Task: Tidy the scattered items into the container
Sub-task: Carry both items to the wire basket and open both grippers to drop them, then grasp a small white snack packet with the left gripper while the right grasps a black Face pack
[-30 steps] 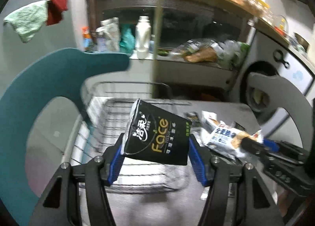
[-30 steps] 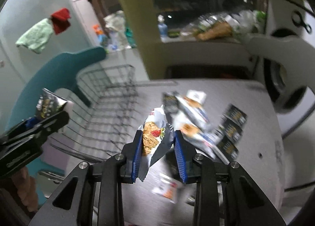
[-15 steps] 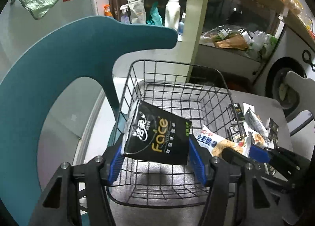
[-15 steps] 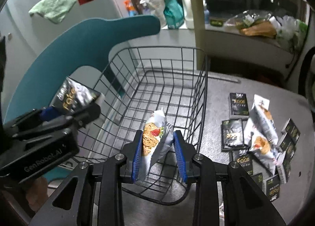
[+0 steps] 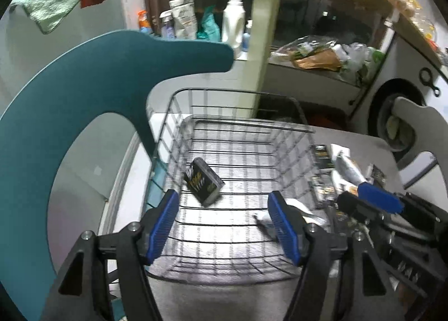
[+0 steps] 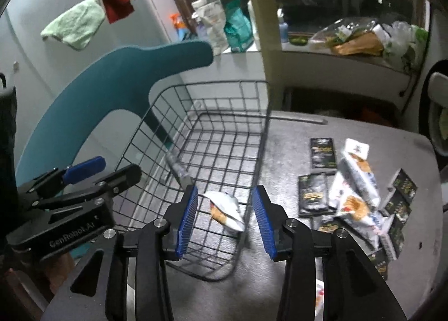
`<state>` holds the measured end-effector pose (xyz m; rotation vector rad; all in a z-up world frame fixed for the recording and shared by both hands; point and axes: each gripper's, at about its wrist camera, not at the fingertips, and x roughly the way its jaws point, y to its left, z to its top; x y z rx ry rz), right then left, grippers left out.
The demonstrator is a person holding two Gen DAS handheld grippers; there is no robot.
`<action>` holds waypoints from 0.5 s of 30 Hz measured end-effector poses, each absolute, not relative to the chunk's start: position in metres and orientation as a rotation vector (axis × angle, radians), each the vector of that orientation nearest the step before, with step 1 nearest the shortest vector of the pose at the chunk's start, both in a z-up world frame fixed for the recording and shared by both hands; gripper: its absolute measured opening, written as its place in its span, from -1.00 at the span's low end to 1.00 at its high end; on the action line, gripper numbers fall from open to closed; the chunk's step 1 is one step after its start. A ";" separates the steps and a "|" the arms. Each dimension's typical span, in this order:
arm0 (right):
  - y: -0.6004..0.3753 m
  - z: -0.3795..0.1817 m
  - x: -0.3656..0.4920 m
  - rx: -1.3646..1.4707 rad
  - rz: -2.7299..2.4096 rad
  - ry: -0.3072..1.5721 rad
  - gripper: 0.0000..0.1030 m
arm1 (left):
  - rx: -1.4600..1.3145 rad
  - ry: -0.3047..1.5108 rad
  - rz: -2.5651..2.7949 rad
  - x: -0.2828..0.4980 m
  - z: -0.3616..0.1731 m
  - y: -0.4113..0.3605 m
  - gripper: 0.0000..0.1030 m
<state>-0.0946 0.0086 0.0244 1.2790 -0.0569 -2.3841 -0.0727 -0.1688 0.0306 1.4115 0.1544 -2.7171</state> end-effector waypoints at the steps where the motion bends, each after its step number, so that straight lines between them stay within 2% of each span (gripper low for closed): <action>1: 0.017 0.028 -0.092 1.281 -2.403 -0.059 -0.19 | 1.410 0.146 -2.735 -0.070 0.035 -0.161 0.38; 7: 0.091 0.029 -0.066 1.362 -2.510 -0.100 -0.19 | 1.496 0.141 -2.855 -0.044 0.044 -0.093 0.38; 10: 0.125 0.016 -0.051 1.425 -2.541 -0.096 -0.19 | 1.590 0.158 -2.910 -0.027 0.031 -0.051 0.38; 15: 0.175 -0.015 -0.026 1.530 -2.575 -0.103 -0.19 | 1.747 0.088 -2.906 -0.012 -0.009 0.007 0.38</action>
